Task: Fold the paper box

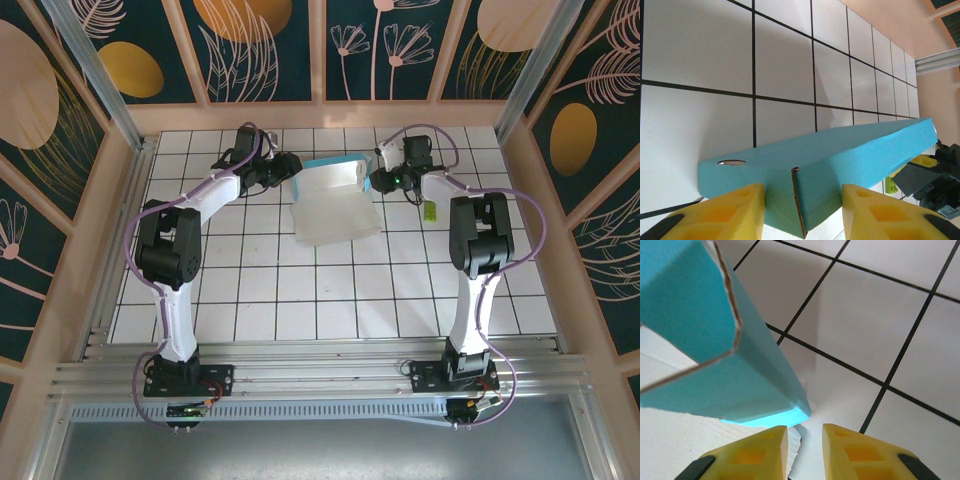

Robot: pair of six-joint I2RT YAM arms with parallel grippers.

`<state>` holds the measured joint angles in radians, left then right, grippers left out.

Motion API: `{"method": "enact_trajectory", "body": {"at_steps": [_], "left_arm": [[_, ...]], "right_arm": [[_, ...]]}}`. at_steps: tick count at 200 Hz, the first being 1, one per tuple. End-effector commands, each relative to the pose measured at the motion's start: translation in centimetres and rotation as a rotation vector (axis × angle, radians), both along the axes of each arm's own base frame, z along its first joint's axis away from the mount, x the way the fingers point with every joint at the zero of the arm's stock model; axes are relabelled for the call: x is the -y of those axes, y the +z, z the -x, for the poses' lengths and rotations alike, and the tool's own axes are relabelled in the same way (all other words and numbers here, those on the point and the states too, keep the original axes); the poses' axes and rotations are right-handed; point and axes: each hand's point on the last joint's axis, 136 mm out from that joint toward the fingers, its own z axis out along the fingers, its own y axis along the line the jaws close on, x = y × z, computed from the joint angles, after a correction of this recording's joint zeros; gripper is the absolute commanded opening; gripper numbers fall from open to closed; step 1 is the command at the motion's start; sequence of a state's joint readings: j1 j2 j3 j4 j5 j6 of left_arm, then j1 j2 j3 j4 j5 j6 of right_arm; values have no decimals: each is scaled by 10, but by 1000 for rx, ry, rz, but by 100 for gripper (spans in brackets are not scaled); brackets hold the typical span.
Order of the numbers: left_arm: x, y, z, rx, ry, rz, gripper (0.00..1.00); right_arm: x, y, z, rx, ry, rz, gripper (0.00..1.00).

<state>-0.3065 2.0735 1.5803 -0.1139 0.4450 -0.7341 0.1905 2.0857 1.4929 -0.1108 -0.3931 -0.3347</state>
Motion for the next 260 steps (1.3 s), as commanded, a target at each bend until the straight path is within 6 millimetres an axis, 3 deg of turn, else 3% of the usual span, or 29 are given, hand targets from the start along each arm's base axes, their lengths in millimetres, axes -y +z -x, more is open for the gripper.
{"method": "enact_trajectory", "body": {"at_steps": [1,89,181,260], "left_arm": [[5,-8,3,-26,-29,-10,42],[8,-10,2,-29,-42,-4,42],[10,-15,6,-40,-62,1,41],[13,-15,7,-36,-84,11,41]], "right_arm": [[-3,14,-9,52,46,34,26],[-32,7,-8,44,192,-16,26],[-46,4,-25,85,219,-43,21],[-58,-7,-48,70,99,-61,14]]}}
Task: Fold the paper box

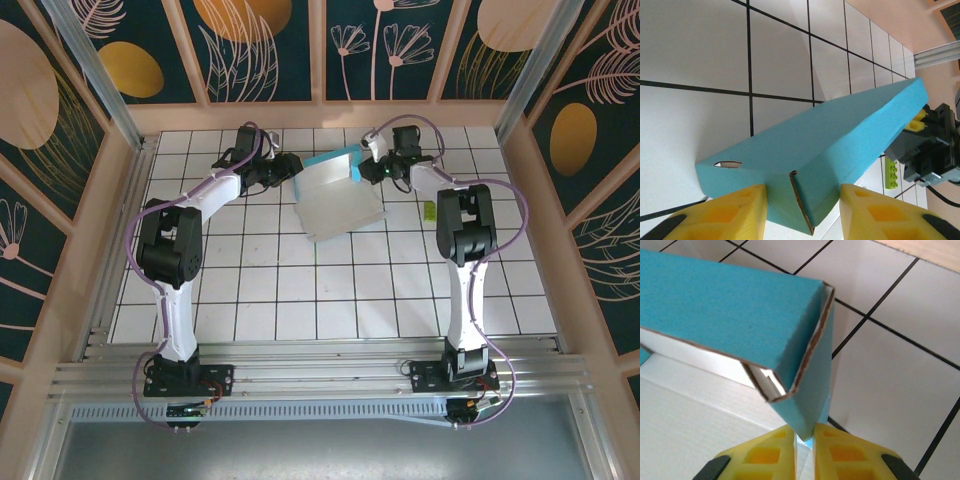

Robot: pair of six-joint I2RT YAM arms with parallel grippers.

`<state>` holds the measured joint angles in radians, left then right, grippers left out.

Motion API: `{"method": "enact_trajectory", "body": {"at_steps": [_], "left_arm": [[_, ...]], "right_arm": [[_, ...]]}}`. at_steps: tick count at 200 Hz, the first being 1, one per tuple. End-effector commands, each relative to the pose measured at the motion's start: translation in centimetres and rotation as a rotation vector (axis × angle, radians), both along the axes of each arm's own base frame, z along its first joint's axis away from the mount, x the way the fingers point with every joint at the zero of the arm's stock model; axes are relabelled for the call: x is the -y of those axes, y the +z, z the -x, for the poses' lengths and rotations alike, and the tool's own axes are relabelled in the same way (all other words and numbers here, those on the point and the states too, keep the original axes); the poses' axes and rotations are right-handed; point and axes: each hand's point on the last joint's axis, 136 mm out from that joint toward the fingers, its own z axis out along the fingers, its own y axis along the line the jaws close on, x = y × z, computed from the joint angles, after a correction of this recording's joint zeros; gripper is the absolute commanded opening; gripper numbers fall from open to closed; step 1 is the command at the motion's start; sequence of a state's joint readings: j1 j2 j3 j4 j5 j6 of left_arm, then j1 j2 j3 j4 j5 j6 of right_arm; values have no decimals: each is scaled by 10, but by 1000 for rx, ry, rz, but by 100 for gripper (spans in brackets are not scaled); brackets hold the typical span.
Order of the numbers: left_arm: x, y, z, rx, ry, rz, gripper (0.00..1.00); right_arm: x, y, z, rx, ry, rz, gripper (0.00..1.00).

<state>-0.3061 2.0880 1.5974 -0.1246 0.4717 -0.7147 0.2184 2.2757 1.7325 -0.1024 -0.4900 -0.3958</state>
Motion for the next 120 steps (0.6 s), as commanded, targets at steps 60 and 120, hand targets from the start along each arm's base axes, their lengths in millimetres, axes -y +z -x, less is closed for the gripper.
{"method": "enact_trajectory", "body": {"at_steps": [60,120], "left_arm": [[10,-11,6,-30,-57,11,41],[11,-10,5,-27,-60,16,41]], "right_arm": [[-19,-8,-26,32,-120,27,12],[-28,-7,-35,5,-255,-47,7]]}}
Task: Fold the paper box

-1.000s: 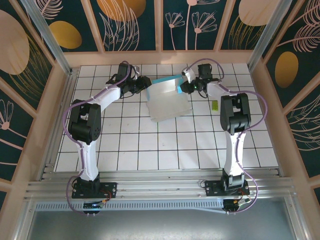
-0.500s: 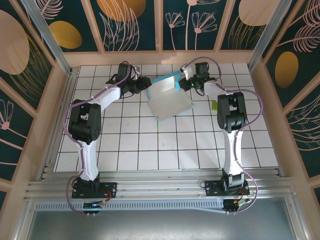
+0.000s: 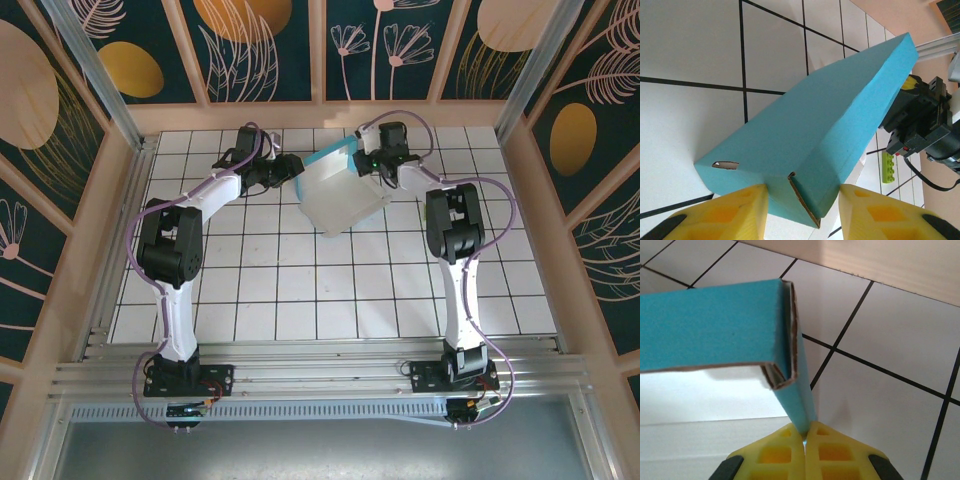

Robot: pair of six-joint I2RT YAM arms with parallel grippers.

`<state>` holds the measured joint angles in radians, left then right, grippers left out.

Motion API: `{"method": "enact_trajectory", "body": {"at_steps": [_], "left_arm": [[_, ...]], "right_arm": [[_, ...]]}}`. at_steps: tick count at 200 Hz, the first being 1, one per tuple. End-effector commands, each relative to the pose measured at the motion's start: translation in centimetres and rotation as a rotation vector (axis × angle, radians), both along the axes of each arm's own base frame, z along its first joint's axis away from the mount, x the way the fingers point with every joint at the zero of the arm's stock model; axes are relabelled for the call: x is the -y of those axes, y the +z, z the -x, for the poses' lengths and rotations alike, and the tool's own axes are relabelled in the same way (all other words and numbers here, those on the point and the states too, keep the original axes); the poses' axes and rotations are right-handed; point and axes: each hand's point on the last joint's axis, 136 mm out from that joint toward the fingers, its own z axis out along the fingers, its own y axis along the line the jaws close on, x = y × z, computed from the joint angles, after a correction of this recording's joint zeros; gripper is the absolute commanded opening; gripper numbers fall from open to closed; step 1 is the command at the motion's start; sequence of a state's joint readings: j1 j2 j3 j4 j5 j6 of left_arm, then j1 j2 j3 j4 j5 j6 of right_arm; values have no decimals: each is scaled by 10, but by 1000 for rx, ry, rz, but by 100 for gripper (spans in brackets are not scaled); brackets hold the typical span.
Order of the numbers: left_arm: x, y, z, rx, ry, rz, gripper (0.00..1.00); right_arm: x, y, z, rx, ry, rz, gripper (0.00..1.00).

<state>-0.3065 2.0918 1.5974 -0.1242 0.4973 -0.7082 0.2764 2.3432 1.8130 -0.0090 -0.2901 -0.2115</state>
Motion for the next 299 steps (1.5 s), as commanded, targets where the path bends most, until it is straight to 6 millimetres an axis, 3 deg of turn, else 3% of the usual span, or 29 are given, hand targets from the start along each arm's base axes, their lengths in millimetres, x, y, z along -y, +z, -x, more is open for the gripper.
{"method": "enact_trajectory", "body": {"at_steps": [1,24,69,98,138,158,180,187,195,198,262,299], "left_arm": [[7,-9,3,-22,-37,4,41],[7,-10,4,-24,-38,3,41],[6,-6,3,-19,-36,9,41],[5,-7,4,-20,-40,8,41],[5,-6,5,-21,-39,13,41],[5,-5,5,-20,-38,17,41],[5,-5,4,-17,-37,17,41],[6,-6,4,-20,-39,18,40],[6,-7,4,-22,-40,18,40],[6,-6,4,-21,-39,19,40],[6,-8,5,-26,-45,20,40],[5,-12,6,-34,-46,14,40]], "right_arm": [[-16,-9,-1,-23,-49,-33,8],[-20,-11,-2,-1,-34,-7,18],[-20,-8,-13,65,3,59,18],[-16,-10,-19,89,18,113,33],[-9,-6,-29,112,36,151,36],[-13,-1,-23,103,101,145,38],[-19,16,-4,82,219,74,60],[-19,22,2,84,245,54,73],[-17,31,8,96,275,38,96],[-15,33,10,100,285,34,99],[27,71,19,338,489,23,94],[48,71,-21,429,467,123,87]]}}
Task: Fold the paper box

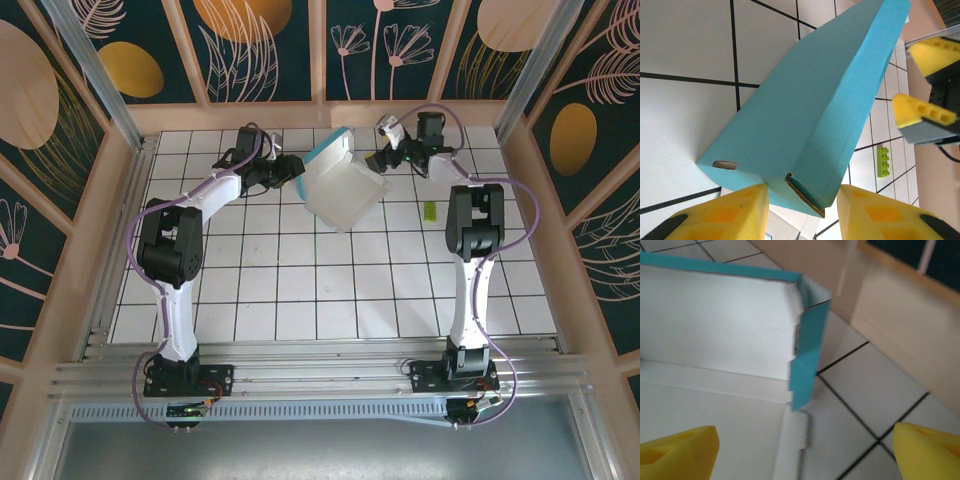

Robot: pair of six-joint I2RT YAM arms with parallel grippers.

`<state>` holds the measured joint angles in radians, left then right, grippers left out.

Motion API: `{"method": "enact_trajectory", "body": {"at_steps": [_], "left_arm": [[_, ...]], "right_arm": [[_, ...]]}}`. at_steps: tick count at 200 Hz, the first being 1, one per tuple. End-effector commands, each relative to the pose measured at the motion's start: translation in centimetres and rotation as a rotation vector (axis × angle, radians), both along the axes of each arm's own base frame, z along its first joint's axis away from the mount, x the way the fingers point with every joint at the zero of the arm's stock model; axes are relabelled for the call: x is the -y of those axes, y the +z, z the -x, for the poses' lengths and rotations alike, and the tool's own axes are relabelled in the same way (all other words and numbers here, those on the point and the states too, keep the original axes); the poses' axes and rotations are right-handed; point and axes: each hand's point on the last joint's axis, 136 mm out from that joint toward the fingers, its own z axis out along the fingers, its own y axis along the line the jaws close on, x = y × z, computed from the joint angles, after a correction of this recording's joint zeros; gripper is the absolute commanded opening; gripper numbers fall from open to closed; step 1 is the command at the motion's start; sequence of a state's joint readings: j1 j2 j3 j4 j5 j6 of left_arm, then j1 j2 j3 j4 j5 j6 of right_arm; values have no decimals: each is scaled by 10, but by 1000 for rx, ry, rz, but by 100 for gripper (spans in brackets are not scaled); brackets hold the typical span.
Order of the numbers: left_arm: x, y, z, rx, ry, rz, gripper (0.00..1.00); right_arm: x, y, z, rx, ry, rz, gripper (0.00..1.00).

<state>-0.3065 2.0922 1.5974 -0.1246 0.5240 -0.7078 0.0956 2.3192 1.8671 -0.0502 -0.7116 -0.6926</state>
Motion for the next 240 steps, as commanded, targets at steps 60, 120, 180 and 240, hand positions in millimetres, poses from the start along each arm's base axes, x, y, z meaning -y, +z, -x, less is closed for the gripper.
{"method": "enact_trajectory", "body": {"at_steps": [60,120,180,240], "left_arm": [[3,-7,4,-20,-39,-5,40],[4,-1,2,-10,-39,-4,40],[4,-3,1,-18,-40,-3,40],[6,-3,-3,-15,-41,3,39]], "right_arm": [[-13,3,-44,292,137,84,69],[-34,-13,-50,349,191,83,64],[-35,-29,-62,428,167,181,58],[-44,-30,-63,476,192,172,53]]}}
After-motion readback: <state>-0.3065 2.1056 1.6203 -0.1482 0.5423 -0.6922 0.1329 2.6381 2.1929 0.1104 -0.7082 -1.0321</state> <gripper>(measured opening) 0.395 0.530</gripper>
